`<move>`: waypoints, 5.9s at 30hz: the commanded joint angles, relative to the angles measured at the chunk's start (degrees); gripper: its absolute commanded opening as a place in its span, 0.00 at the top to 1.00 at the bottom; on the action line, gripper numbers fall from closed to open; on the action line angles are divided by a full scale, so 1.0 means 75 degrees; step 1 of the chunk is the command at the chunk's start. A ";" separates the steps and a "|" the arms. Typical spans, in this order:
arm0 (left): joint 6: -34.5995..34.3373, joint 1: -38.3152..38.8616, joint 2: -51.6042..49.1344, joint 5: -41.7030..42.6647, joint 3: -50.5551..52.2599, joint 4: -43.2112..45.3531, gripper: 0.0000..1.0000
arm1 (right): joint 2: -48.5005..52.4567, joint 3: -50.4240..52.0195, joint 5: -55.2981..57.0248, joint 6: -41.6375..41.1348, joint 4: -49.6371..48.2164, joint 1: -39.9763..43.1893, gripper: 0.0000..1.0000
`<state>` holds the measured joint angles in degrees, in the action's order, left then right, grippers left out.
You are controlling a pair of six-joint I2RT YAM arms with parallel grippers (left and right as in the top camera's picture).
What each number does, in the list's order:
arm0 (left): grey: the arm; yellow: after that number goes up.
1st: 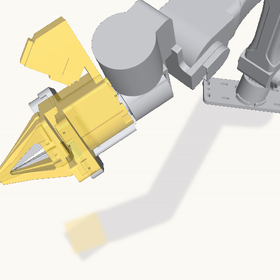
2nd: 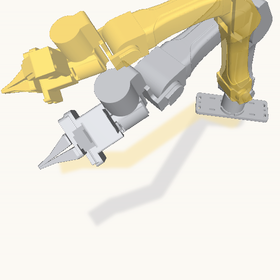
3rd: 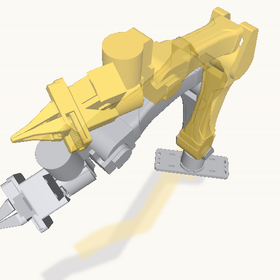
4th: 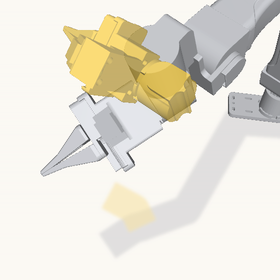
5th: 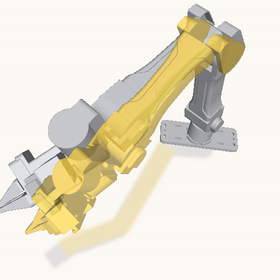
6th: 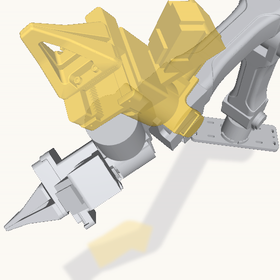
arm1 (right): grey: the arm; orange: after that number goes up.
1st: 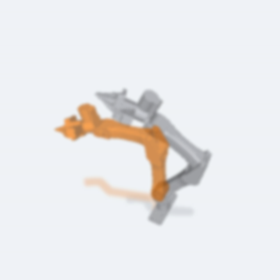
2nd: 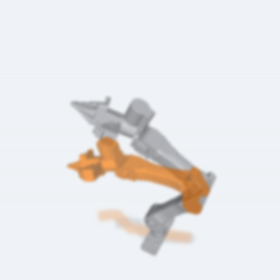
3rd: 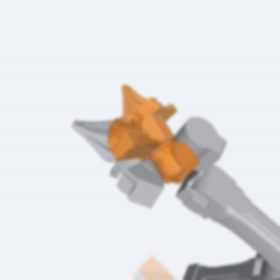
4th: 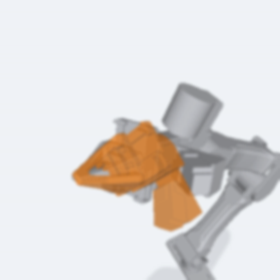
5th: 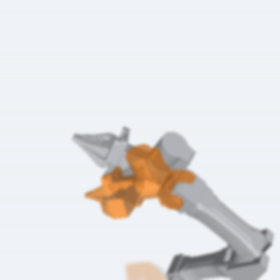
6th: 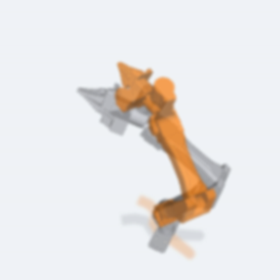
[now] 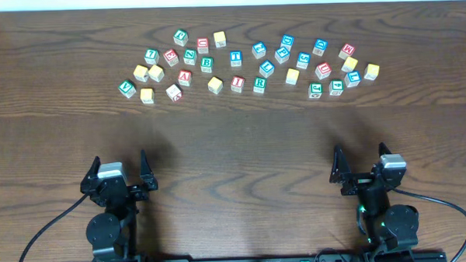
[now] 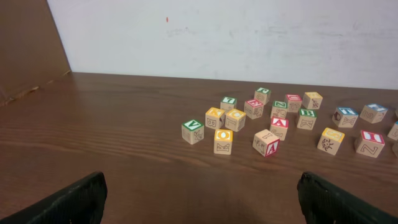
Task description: Spell out ROBOT
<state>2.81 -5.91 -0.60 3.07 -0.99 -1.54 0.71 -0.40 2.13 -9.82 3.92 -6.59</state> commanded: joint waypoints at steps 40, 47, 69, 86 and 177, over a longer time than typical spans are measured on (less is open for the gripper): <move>-0.0245 -0.0038 -0.0449 0.0076 0.0000 -0.0128 0.03 | -0.0044 -0.0085 -0.0137 0.0583 -0.0087 0.0052 0.01; -0.0248 -0.0038 -0.0449 0.0076 -0.0248 -0.0128 0.03 | -0.0041 -0.0350 -0.0134 0.0985 -0.0090 0.0052 0.01; -0.0268 -0.0038 -0.2763 0.0131 -0.3136 -0.0143 0.03 | 0.2640 -0.2964 -0.0073 0.1297 -0.0082 0.0052 0.01; -0.0268 -0.0038 -0.6793 0.0956 -0.7402 -0.2766 0.03 | 0.6706 -0.7058 -0.0487 0.1294 0.2361 0.0052 0.01; -0.1617 -0.0015 -1.2904 0.1504 -1.3738 -0.8705 0.03 | 1.4058 -1.2980 -0.0912 0.0487 0.6449 0.0207 0.07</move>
<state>-9.06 -5.91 -97.51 13.65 -103.22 -66.61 105.82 -96.82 -5.26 -5.65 52.80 -4.49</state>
